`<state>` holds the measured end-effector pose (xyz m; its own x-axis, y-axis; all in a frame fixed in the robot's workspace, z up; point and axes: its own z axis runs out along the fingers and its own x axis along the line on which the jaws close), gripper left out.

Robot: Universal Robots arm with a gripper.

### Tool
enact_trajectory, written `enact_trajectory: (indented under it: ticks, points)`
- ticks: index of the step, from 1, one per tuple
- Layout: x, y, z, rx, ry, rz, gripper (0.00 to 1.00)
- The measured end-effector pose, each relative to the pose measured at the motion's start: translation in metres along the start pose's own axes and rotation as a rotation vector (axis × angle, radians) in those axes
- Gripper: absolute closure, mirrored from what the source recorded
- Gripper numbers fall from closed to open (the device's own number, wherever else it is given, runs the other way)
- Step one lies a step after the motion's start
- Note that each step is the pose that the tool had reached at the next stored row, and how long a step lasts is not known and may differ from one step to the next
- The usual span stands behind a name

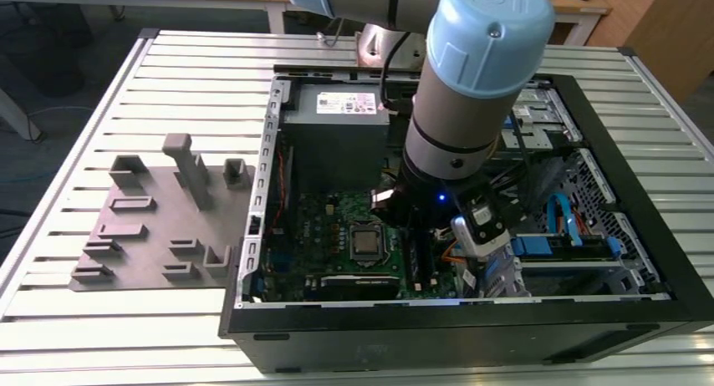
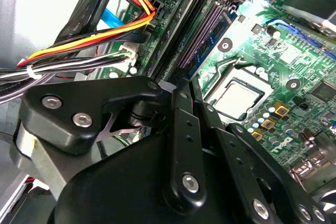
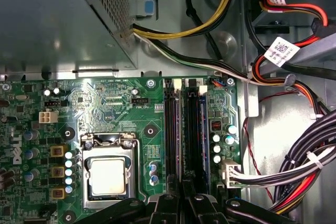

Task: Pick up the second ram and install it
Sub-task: 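Insert the second ram into the second slot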

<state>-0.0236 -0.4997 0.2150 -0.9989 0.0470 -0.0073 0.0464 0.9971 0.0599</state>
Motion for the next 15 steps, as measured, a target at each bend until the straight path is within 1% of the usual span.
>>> enact_trajectory:
  ticks: [5,15]
  points:
    - [0.0,0.0001,0.0,0.0,0.0001,-0.002,0.89]
    - [-0.0019,0.0002,-0.001,-0.0003,0.0017,-0.022,0.89]
